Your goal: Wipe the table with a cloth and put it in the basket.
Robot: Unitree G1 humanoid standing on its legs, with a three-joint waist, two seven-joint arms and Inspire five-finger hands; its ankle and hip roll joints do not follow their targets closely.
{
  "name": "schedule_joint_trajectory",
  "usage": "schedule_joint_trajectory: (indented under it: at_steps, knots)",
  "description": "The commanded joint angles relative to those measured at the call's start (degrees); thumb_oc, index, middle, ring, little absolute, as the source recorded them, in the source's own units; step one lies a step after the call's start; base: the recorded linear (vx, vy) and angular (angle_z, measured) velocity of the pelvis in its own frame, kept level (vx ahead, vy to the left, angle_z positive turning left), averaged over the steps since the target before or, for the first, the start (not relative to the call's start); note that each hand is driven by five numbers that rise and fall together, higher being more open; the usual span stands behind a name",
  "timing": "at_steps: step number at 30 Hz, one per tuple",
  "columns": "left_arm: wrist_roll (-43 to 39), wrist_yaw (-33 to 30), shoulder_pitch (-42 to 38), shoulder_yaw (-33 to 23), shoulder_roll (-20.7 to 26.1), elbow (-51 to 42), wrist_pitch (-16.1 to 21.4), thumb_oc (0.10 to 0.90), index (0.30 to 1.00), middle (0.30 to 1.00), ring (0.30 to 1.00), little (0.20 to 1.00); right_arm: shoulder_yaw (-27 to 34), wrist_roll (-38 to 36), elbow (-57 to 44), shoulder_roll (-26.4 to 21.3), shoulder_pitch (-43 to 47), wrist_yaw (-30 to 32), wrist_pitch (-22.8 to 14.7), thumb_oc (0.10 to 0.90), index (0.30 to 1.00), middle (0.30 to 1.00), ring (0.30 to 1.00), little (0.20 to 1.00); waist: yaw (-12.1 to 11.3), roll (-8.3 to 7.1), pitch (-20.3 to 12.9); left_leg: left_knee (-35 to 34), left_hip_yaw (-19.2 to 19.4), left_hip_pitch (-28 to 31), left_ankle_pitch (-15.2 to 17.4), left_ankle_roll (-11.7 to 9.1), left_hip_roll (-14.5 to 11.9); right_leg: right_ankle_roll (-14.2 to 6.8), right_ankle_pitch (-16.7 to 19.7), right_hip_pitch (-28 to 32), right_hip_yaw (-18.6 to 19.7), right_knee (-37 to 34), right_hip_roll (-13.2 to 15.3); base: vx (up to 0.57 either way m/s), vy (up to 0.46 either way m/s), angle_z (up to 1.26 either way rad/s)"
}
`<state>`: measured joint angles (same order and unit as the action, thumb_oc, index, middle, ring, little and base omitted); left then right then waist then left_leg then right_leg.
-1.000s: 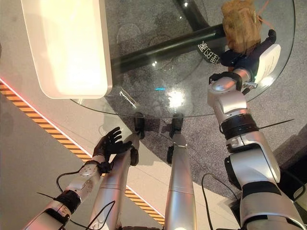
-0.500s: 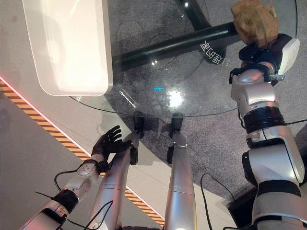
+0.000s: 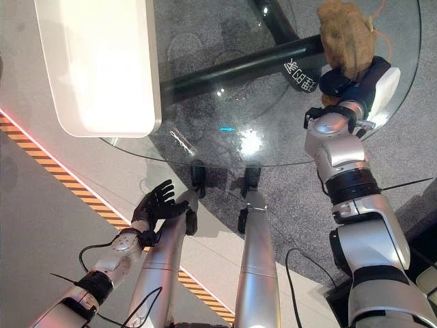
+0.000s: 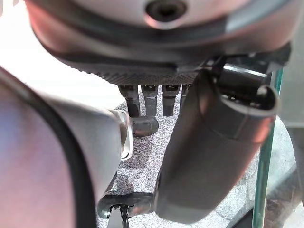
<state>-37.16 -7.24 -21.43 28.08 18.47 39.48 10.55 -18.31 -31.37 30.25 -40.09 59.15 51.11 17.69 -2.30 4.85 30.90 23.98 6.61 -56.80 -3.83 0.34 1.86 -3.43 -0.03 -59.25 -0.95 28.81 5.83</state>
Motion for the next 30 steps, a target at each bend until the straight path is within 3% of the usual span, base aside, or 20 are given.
schedule_joint_trajectory:
  at_steps: [1,8,15,23,30]
  knots:
    - [0.8,0.1,9.8,1.0,-1.4,0.4,-1.2,0.8,0.9,0.9,0.9,0.9,-0.5,6.8,-10.2,-2.6,2.7,2.2,-0.1,0.1,0.3,0.3,0.3,0.2,0.2,2.6,-1.1,4.0,-3.1,0.5,7.8,0.5,3.7,-0.6,-0.5,-0.2,-2.4,-0.1,-3.2,0.01,0.074,0.01]
    - [1.2,1.4,10.1,0.8,-1.9,1.5,-0.6,0.8,0.9,0.9,0.9,0.9,-4.8,12.6,-8.8,-1.3,7.4,-1.4,6.2,0.1,0.3,0.3,0.3,0.2,-1.0,3.32,-1.1,3.8,-3.1,0.8,7.6,0.8,4.2,-0.5,-0.6,0.1,-2.6,-0.3,-2.7,0.01,0.061,0.02]
    - [1.4,2.3,10.0,1.3,-1.8,2.1,0.3,0.8,0.9,0.9,0.9,0.9,-11.0,15.5,-2.8,0.7,12.9,-8.8,9.4,0.1,0.3,0.3,0.3,0.2,-2.7,3.96,-1.1,3.7,-3.4,0.2,7.2,0.6,4.6,-0.5,-0.5,-0.1,-3.6,-0.3,-1.9,0.0,0.021,0.02]
    - [1.8,2.7,10.6,2.1,-1.8,1.1,0.7,0.8,0.9,0.9,0.9,0.9,-16.3,21.5,-3.6,3.3,13.8,-20.7,8.6,0.1,0.3,0.3,0.3,0.2,-3.9,4.23,-1.1,3.2,-3.7,-0.1,6.6,0.5,5.0,-0.4,-0.4,-0.3,-4.4,-0.7,-1.4,0.0,0.004,0.04]
    - [3.2,3.2,11.3,1.6,-2.5,0.7,1.3,0.8,0.9,0.9,0.9,0.9,-18.2,24.2,-11.0,7.4,9.6,-28.6,5.1,0.1,0.3,0.3,0.3,0.2,-4.0,3.9,-1.1,2.8,-3.6,0.1,6.4,0.3,5.1,-0.6,-0.4,0.0,-4.6,-1.3,-1.4,0.0,0.001,0.01]
